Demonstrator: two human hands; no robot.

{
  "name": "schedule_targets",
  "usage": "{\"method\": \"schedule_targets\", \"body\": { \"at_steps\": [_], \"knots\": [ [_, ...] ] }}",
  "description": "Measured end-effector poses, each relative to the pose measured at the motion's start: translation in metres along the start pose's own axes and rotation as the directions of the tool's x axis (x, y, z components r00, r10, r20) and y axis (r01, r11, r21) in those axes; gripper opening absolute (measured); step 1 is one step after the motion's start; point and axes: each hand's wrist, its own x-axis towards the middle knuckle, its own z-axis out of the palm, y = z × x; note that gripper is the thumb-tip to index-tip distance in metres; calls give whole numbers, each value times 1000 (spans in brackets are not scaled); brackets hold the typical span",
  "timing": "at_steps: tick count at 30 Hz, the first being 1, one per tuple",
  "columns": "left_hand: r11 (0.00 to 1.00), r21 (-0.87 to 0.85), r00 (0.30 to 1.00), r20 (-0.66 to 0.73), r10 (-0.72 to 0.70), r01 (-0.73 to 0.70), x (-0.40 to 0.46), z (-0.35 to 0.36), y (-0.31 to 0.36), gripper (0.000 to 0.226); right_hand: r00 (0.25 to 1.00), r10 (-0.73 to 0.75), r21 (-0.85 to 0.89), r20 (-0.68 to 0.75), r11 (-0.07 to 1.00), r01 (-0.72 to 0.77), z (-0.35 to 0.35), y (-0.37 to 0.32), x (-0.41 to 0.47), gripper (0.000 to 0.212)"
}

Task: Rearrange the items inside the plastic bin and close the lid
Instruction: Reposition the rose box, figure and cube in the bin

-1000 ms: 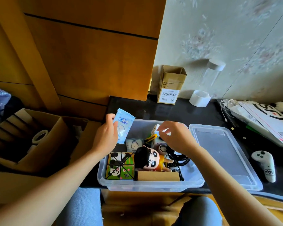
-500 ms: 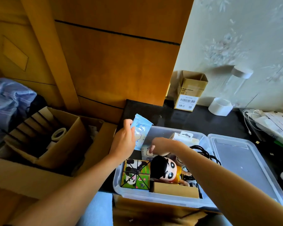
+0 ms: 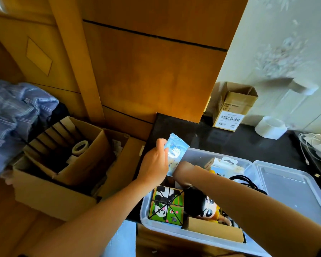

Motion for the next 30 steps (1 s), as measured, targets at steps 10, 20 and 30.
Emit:
{"method": "schedule_targets", "body": {
  "at_steps": [10, 20, 30],
  "knots": [
    [998, -41, 999, -17, -37, 36, 0, 0, -3, 20, 958, 117, 203, -263, 977, -64, 5, 18, -42, 21],
    [998, -34, 998, -53, -47, 45, -1, 0, -4, 15, 607, 500, 654, -618, 755, 44, 17, 34, -92, 13],
    [998, -33, 996, -71, -48, 46, -3, -9, 5, 12, 605, 763, 847, -226, -153, 509, 22, 12, -125, 16]
  ]
}}
